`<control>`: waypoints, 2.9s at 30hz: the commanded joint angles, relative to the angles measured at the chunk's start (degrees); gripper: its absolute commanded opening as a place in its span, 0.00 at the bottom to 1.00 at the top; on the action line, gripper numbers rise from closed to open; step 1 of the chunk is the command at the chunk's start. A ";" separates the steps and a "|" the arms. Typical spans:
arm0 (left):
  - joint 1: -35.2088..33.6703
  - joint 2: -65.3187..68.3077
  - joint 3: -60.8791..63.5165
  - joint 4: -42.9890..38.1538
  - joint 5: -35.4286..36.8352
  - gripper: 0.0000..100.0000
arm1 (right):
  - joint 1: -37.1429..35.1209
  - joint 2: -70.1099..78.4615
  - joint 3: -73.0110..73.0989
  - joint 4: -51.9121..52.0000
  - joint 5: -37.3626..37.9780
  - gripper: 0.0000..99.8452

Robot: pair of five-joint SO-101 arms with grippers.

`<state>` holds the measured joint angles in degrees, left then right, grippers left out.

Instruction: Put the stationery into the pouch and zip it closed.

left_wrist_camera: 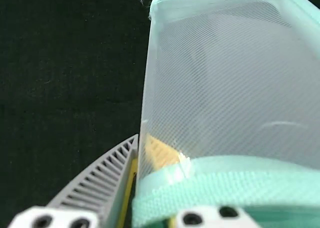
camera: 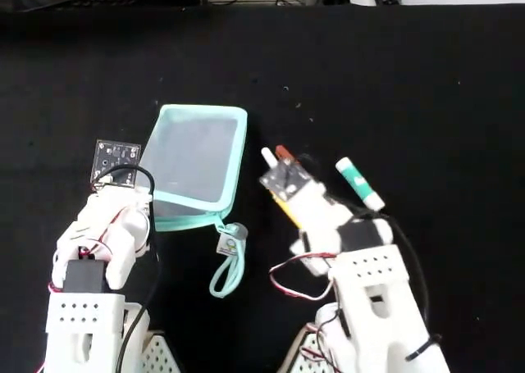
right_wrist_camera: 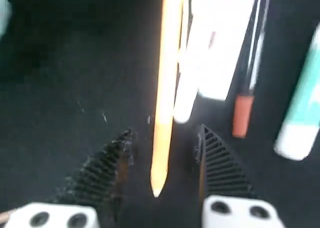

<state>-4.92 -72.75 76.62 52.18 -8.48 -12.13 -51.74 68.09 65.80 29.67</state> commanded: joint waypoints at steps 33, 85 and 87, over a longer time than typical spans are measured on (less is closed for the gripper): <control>-0.75 -0.18 0.13 -0.35 0.44 0.03 | -8.35 42.42 -16.04 -17.49 -0.44 0.02; -0.84 -0.18 0.13 -0.35 0.35 0.03 | -13.98 41.10 -15.96 -13.80 -11.60 0.01; -0.84 -0.18 0.13 -0.35 0.35 0.03 | -13.89 38.37 -15.60 -13.19 -11.69 0.01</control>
<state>-4.92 -72.75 76.62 52.44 -8.48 -26.29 -10.59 53.67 51.74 18.42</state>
